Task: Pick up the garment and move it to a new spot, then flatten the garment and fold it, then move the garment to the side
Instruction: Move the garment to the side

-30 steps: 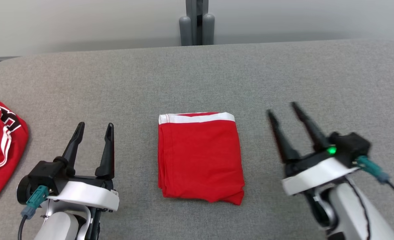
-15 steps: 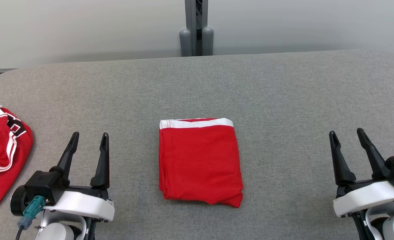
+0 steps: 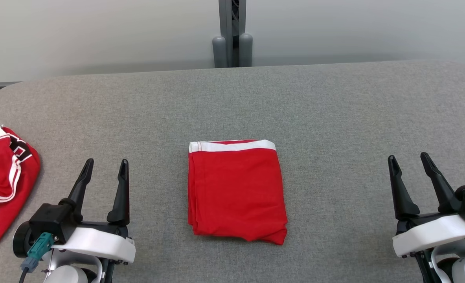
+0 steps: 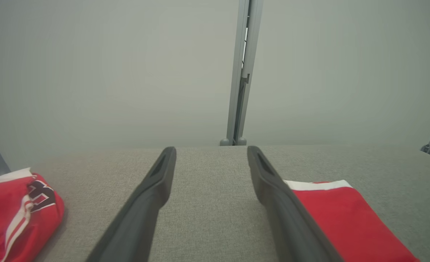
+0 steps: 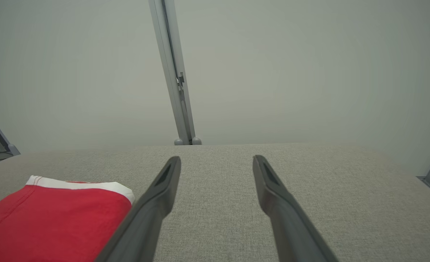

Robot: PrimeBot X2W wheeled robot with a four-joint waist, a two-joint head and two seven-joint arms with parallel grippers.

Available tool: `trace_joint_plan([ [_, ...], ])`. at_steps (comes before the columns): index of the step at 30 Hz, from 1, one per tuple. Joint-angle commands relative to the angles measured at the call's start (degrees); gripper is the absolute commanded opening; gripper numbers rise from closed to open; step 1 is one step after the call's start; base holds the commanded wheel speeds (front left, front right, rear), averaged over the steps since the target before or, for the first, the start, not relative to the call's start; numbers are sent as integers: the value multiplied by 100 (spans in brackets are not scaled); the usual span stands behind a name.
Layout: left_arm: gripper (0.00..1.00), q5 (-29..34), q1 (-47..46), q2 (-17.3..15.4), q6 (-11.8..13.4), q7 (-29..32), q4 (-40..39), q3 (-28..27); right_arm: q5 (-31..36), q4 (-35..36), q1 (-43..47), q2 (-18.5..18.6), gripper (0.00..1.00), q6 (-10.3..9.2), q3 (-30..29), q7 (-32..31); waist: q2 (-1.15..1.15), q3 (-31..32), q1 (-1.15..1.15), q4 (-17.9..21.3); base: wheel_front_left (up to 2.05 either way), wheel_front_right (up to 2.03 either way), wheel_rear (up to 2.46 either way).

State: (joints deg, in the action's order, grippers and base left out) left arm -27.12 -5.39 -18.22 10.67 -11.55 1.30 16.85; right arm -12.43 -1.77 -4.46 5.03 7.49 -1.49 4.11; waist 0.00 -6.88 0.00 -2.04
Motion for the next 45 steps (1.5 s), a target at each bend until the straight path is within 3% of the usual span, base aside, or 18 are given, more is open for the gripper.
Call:
trace_joint_plan([
  [1,100,-13,-33,-26,27,5,-17,-3,-1,8,-56,21,100,1,-13,5,0,-7,0,1,0,0,0],
  [6,100,-27,-56,-40,16,14,-20,21,-16,-17,-111,43,100,1,35,-33,0,-15,0,-22,0,0,0],
  [13,100,-27,-189,14,-48,-4,-5,128,-57,-203,-446,273,100,1,241,-257,0,-125,0,-369,0,0,0],
  [23,100,-81,-394,193,-149,-139,147,204,-467,-1340,-1093,351,100,1,1611,-484,0,-579,0,-895,0,0,0],
  [32,100,-156,-515,319,-257,-237,324,187,-965,-2347,-1233,244,100,1,2597,-593,0,-745,0,-976,0,0,0],
  [33,100,-148,-518,322,-265,-246,343,190,-1004,-2406,-1262,245,75,1,2650,-562,0,-754,0,-959,0,0,0],
  [35,100,-212,-545,361,-324,-251,380,198,-1086,-2519,-1350,245,5,1,2723,-504,0,-760,0,-929,0,0,0],
  [36,100,-206,-577,346,-339,-253,395,199,-1126,-2557,-1388,242,0,1,2759,-490,0,-759,0,-914,0,0,0],
  [45,100,-152,-614,303,-319,-263,435,207,-1242,-2702,-1684,419,0,0,2942,-278,0,-715,0,-639,0,0,0],
])
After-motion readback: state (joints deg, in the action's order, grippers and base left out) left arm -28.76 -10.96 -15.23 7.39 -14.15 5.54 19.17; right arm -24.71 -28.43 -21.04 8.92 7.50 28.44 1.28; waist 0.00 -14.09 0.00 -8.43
